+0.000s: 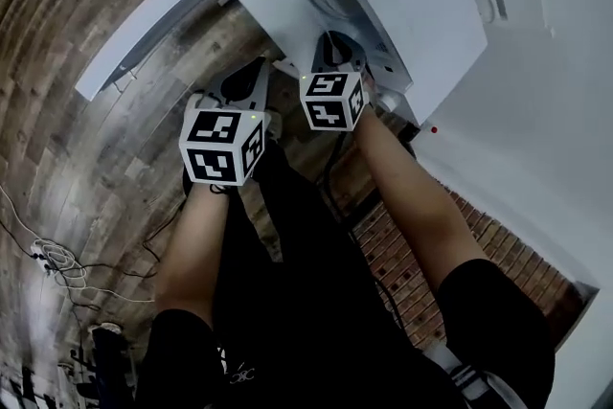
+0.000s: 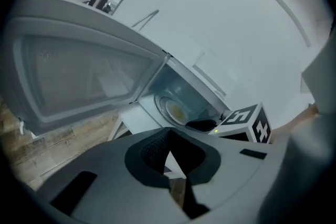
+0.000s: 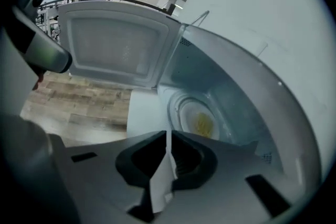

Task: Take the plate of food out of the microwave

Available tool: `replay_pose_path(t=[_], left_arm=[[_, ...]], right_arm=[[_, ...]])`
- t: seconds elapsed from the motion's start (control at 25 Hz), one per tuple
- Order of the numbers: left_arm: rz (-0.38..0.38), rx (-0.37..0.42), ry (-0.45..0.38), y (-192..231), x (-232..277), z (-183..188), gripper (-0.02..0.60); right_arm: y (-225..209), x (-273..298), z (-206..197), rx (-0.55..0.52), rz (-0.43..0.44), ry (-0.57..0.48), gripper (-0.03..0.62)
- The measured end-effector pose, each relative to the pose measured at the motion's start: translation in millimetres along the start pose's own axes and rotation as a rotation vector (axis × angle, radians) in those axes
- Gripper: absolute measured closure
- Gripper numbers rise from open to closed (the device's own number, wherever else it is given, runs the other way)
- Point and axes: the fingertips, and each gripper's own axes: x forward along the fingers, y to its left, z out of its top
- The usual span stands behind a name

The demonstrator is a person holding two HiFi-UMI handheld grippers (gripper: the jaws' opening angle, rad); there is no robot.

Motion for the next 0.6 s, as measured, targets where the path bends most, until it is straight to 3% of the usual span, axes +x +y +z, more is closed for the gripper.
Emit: replay_pose_path(t=[0.12,0.28,0.44,0.6], left_arm=[[0.008,-0.001,0.006,16.2,4.9,-9.2,0.584],[0.006,-0.024,0.01,26.7,6.6,-15.9,0.584],[-0.002,-0.032,0.026,30.8,5.8,-20.2,0.584],[-0.006,-0.02,0.044,36.3,5.7,-21.9,0.584]], right_arm=[[7.2,19.1,-0.6,-0.02,0.055,0.016,0.462],[1.3,41.5,6.9,-0.056,0.018,0.029,0.363],[-10.0,69.3,10.7,-0.111,-0.031,0.06,0.324],[-12.4,95.5,4.8,-0.135,0.011,0.126,0.306]])
